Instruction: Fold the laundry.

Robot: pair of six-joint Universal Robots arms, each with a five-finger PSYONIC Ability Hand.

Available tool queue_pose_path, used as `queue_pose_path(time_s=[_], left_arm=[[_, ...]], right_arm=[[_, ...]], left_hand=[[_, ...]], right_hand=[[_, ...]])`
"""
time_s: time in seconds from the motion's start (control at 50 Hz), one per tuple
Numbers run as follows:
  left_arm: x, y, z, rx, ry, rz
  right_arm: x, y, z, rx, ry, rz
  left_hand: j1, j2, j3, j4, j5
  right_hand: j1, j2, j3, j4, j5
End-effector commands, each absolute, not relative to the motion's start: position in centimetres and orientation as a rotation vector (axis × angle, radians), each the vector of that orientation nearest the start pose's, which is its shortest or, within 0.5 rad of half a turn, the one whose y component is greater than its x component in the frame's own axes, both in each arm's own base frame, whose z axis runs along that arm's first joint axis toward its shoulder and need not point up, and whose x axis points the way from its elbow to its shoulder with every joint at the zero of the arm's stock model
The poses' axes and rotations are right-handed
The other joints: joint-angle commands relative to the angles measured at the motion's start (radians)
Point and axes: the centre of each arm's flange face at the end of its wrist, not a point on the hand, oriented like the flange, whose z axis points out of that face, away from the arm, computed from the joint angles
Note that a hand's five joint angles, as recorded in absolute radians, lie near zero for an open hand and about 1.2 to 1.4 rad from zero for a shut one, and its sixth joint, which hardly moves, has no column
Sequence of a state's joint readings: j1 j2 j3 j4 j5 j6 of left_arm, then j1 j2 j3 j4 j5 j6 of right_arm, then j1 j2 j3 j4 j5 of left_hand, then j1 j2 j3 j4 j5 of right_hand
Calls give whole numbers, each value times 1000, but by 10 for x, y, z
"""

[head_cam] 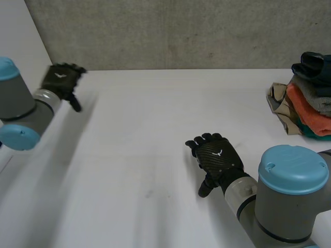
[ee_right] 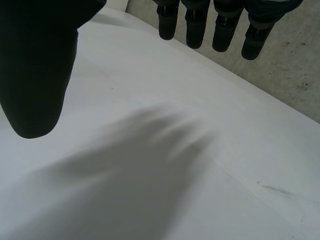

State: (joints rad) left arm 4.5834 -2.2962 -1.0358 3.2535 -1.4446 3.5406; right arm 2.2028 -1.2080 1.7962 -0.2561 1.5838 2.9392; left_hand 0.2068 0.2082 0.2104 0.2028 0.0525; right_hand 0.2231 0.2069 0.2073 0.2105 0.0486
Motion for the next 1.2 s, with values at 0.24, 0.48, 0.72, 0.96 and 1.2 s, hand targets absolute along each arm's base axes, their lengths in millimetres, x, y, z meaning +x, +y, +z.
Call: queue_pose_path(time_s=[0.24,0.48,0.72,0.96,1.2], left_arm=[[-94,-432,254,513,2036,-1870],[-82,-385,214,746,2233,-1641],[-68,-355,195,847,2212,-1580],[-69,-347,192,850,2088,-1670],[-99,-344,240,757,1994,-1963]], right_arm=[[296,-183,149,-969,2176,-1651],[298,-179,148,-989,2168,-1642],[299,-176,149,-1034,2140,-1625],[299,-179,151,-1104,2124,-1604],[280,-223,212,-941,2017,-1887]], left_hand=[[-32,-34,-36,-28,-52],[-32,-34,-36,-28,-52],[-32,-34,-36,-28,-52],[-32,-34,-36,-28,-52],[-32,-34,-36,-28,-52]], right_hand=[[-49,-32,-33,-36,-49],[-49,-32,-33,-36,-49],[-49,-32,-33,-36,-49],[-49,-32,-33,-36,-49],[-49,-32,-33,-36,-49]])
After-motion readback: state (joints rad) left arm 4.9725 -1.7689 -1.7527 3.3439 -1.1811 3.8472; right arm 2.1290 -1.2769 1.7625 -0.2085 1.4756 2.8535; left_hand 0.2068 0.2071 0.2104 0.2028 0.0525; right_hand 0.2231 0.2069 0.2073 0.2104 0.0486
